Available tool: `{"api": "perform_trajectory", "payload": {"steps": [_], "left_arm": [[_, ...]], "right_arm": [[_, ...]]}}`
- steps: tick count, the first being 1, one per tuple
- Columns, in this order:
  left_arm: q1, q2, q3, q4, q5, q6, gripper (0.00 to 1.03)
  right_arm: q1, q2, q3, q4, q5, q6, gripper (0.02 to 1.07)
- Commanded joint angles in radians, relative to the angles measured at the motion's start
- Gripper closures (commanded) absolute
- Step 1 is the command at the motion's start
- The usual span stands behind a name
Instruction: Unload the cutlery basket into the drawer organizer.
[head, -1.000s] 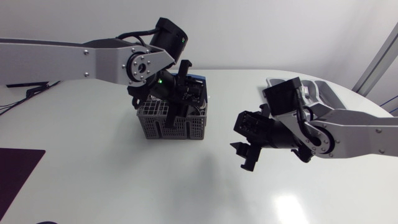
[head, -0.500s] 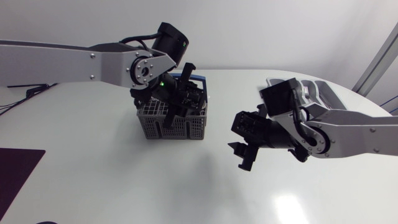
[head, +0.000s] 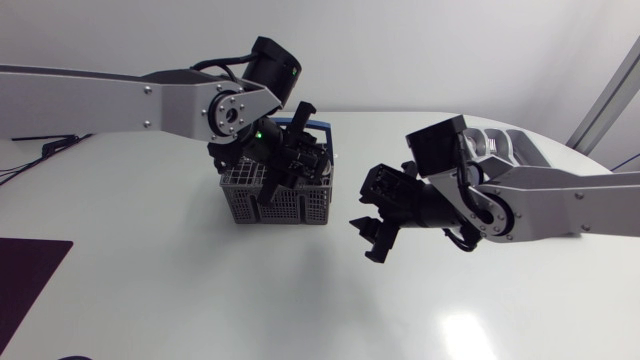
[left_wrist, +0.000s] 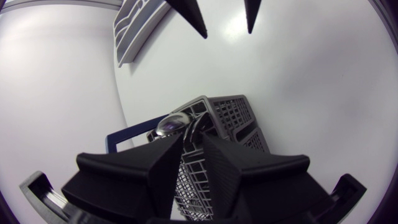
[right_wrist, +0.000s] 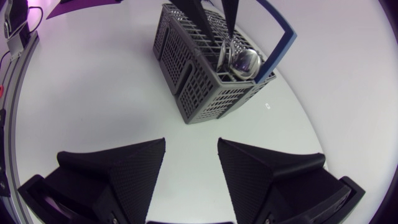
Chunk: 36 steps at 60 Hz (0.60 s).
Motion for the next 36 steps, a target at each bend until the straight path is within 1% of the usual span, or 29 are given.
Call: {"api": "perform_trajectory", "payload": {"steps": [1,27,36], "left_arm": [[0.007,0.003,-0.049,0.003,0.011,0.048,0.77],[0.015,-0.021,-0.06,0.006,0.023,0.06,0.77],[0.033,-0.006,-0.054,0.033,0.023,0.078,0.77]], "right_arm": [[0.006,0.028,0.028,0.013,-0.008,0.032,0.44],[0.016,0.048,0.015,0.033,-0.008,0.038,0.44],[0.016,0.049,0.017,0.039,-0.008,0.038,0.44]]}}
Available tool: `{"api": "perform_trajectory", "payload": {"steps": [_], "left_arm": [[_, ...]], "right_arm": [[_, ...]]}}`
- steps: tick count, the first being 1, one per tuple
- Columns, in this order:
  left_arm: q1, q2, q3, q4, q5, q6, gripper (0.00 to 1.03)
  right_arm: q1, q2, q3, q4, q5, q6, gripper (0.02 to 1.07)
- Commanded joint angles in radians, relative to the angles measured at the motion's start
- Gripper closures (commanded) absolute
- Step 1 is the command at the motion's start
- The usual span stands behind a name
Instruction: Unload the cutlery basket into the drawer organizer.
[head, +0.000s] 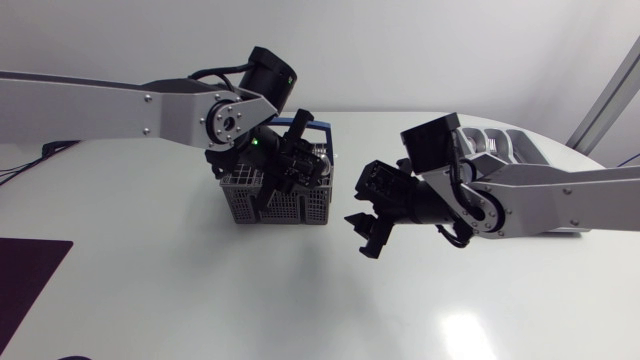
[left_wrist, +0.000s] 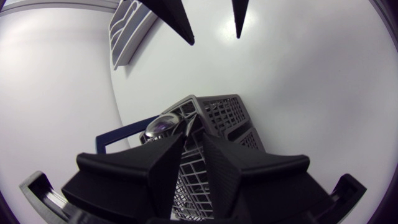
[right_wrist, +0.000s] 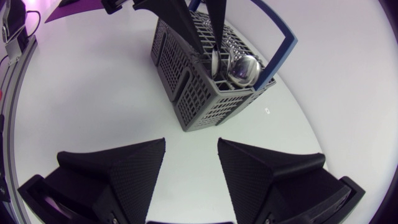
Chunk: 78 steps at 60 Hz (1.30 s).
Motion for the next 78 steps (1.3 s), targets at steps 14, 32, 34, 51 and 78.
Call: {"api": "perform_trajectory", "payload": {"steps": [14,32,34,51,78], "left_arm": [[0.023,0.028,0.004,0.038,0.001,0.052,0.77],[0.009,0.016,0.02,0.038,0.018,0.051,0.77],[0.009,0.011,0.021,0.038,0.018,0.049,0.77],[0.003,-0.04,0.032,0.021,0.022,0.049,0.8],[-0.001,0.006,0.093,-0.036,0.027,0.068,0.8]], "right_arm": [[0.007,0.034,0.001,0.012,-0.002,0.022,0.44],[0.007,0.037,-0.006,0.012,-0.002,0.02,0.44],[0.009,0.037,-0.006,0.012,-0.002,0.02,0.44],[0.009,0.035,-0.004,0.012,-0.002,0.017,0.44],[0.009,0.04,-0.006,0.012,-0.002,0.016,0.44]]}}
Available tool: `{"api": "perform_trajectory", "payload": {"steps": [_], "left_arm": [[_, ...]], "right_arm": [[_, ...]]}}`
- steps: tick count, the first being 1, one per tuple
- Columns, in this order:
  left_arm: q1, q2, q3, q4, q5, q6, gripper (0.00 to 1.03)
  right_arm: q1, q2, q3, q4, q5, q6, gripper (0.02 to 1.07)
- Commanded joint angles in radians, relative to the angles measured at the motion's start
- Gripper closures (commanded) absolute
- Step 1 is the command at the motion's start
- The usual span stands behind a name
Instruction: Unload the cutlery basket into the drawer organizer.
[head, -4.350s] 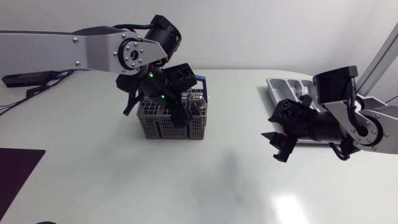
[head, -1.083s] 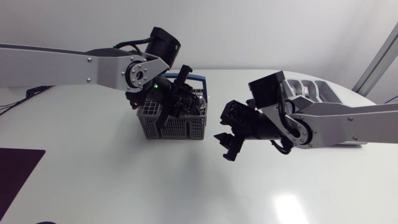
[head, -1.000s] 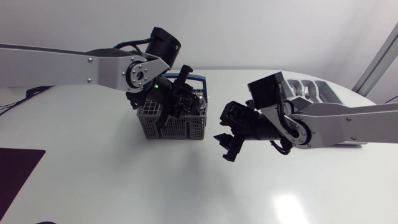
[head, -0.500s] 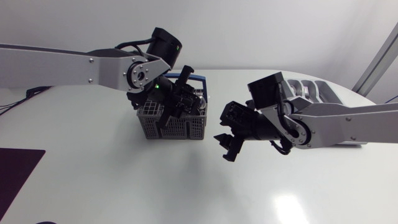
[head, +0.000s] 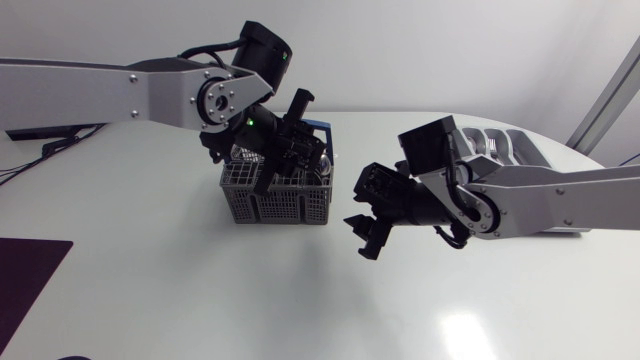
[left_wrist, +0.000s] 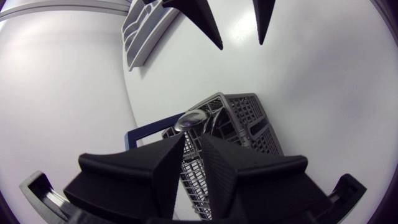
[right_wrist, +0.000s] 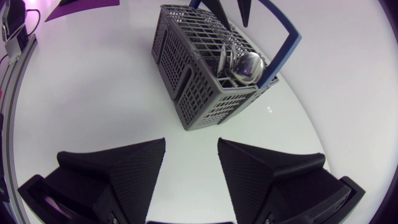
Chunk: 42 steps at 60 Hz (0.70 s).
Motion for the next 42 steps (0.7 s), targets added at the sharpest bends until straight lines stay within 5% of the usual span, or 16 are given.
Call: {"api": "perform_trajectory", "payload": {"steps": [1,42], "left_arm": [[-0.011,0.022,0.033,-0.025,0.004,0.053,0.8],[-0.023,0.062,0.094,-0.15,0.006,0.138,0.8]], "right_arm": [[0.009,0.022,-0.006,0.005,-0.002,0.016,0.44],[0.01,0.033,-0.007,0.005,-0.002,0.008,0.44]]}}
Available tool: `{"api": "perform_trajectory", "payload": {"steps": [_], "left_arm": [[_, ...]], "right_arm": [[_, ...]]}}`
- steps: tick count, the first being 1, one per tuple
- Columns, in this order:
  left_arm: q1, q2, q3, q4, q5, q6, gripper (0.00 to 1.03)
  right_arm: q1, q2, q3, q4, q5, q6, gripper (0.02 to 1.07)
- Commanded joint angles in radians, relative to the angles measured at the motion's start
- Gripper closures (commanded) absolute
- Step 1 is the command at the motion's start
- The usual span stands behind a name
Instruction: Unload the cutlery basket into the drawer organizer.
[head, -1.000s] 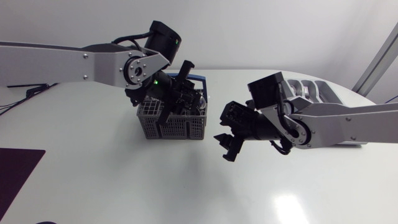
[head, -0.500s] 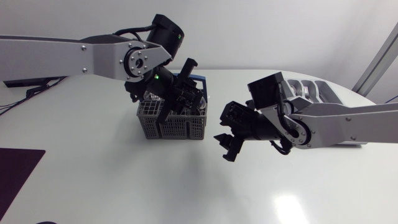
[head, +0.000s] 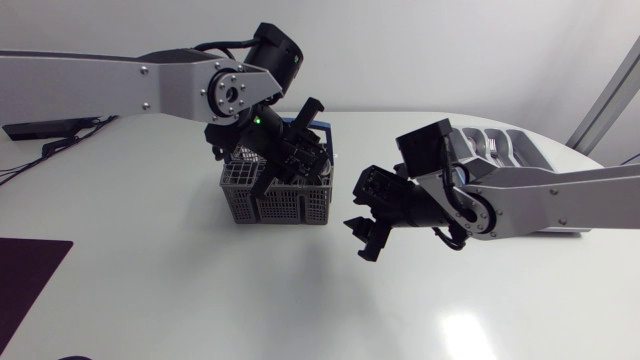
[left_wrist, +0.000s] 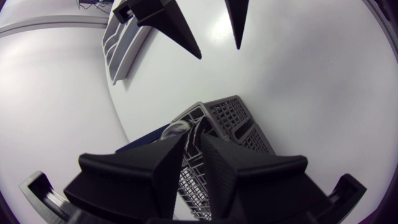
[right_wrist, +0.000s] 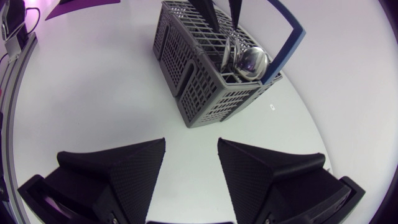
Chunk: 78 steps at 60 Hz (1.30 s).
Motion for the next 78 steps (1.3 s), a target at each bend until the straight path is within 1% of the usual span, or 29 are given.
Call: {"api": "perform_trajectory", "payload": {"steps": [1,28,55,71,75,78], "left_arm": [[-0.003,0.033,0.035,-0.014,0.001,0.043,0.8],[0.005,0.087,0.061,-0.011,-0.002,0.064,0.8],[0.04,0.122,0.073,-0.003,-0.008,0.072,0.8],[0.035,0.131,0.067,-0.002,-0.007,0.064,0.8],[0.031,0.131,0.069,-0.002,-0.007,0.063,0.84],[0.028,0.131,0.07,-0.002,-0.007,0.061,0.85]], "right_arm": [[0.01,0.017,-0.007,0.005,-0.002,0.008,0.44],[0.013,0.023,-0.004,0.005,-0.002,0.007,0.44],[0.013,0.029,-0.002,0.005,-0.002,0.005,0.44],[0.013,0.029,-0.006,0.005,-0.002,0.005,0.44],[0.013,0.031,-0.006,0.005,-0.002,0.005,0.44],[0.013,0.034,-0.004,0.005,-0.002,0.005,0.44]]}}
